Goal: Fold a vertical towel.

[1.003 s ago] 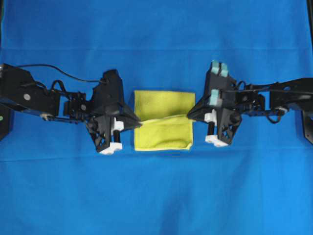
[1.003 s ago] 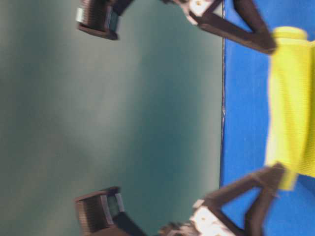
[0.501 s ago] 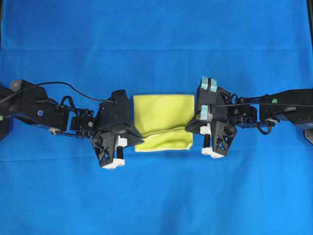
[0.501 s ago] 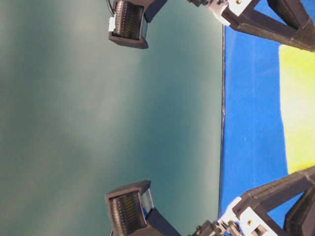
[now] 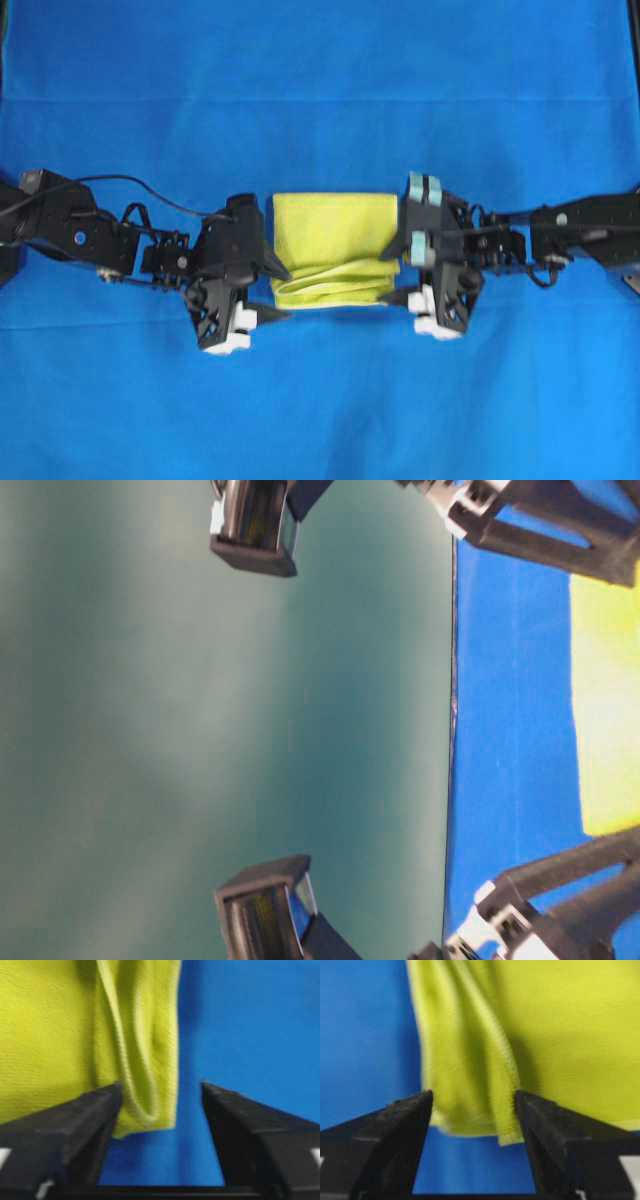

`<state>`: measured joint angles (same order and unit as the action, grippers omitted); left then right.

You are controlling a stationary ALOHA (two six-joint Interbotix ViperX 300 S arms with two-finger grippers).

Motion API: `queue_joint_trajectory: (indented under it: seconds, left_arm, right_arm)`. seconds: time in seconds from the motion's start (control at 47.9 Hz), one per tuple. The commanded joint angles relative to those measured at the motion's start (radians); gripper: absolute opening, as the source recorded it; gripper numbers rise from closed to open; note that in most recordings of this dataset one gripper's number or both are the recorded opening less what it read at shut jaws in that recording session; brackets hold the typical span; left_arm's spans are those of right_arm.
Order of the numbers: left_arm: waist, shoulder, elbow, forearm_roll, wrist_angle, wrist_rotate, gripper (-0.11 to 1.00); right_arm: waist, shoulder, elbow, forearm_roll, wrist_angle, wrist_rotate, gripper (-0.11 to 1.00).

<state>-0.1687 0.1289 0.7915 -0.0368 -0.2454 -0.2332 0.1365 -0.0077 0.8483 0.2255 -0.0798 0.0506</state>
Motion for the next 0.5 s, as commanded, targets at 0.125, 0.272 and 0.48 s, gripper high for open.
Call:
queue_joint_trajectory:
  seconds: [0.125, 0.272, 0.48]
  left_arm:
    - [-0.051, -0.052, 0.003, -0.002, 0.012, 0.005, 0.64]
    - [-0.049, -0.140, 0.009, 0.000, 0.069, 0.015, 0.63]
    - [-0.031, -0.305, 0.026, 0.002, 0.163, 0.026, 0.63]
  right_arm:
    - [0.066, -0.026, -0.020, 0.003, -0.003, -0.002, 0.56]
    - [0.069, -0.091, -0.017, 0.000, 0.002, -0.005, 0.56]
    - [0.066, -0.241, -0.011, -0.020, 0.008, -0.014, 0.56]
